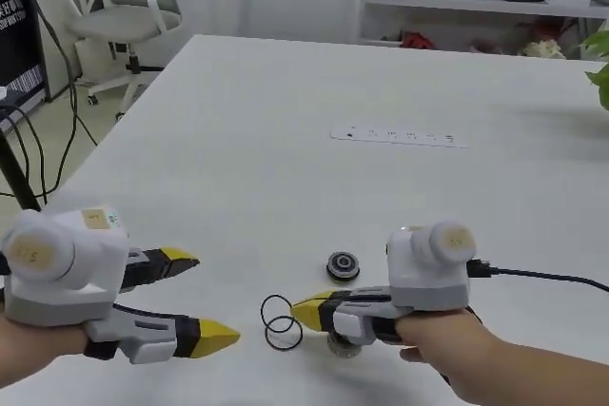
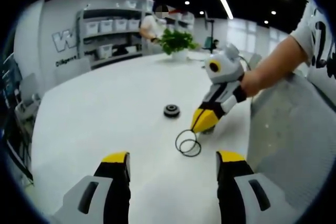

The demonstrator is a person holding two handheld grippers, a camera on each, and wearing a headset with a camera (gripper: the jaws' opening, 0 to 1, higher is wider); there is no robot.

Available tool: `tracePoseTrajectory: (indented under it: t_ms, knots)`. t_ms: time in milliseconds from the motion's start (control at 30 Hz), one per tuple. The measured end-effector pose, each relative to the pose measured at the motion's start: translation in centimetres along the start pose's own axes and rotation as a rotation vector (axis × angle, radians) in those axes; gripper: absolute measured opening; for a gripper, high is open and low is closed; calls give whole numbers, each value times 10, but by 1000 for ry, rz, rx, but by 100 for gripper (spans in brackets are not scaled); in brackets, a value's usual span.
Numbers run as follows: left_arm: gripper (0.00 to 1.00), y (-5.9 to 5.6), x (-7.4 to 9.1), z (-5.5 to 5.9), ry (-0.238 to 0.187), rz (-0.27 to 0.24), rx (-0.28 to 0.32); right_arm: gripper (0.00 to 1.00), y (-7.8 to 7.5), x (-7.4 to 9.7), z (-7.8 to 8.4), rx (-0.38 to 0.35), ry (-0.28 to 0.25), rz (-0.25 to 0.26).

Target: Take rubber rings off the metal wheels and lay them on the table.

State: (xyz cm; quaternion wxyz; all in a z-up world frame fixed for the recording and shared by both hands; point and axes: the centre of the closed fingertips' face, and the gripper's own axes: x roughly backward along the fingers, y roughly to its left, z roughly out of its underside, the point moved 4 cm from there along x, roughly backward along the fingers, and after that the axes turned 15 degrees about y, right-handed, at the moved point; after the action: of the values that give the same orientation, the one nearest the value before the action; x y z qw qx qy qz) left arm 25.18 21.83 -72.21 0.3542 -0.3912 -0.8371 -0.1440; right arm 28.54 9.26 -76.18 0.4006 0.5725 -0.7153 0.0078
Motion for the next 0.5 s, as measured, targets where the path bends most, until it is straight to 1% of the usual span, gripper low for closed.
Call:
tracePoseTrajectory:
  t_ms: [100,300,500]
  knots:
    - [68,0,-1,-1,-1,2,0,0,-1,-2,1,12,12,11]
    - [68,2,-1,-3,-1,4,-3,0,-1,-1,1,32,19,22]
    - [68,5,-2,-3,4,2,-4,3,-1,-1,2,54,27,31]
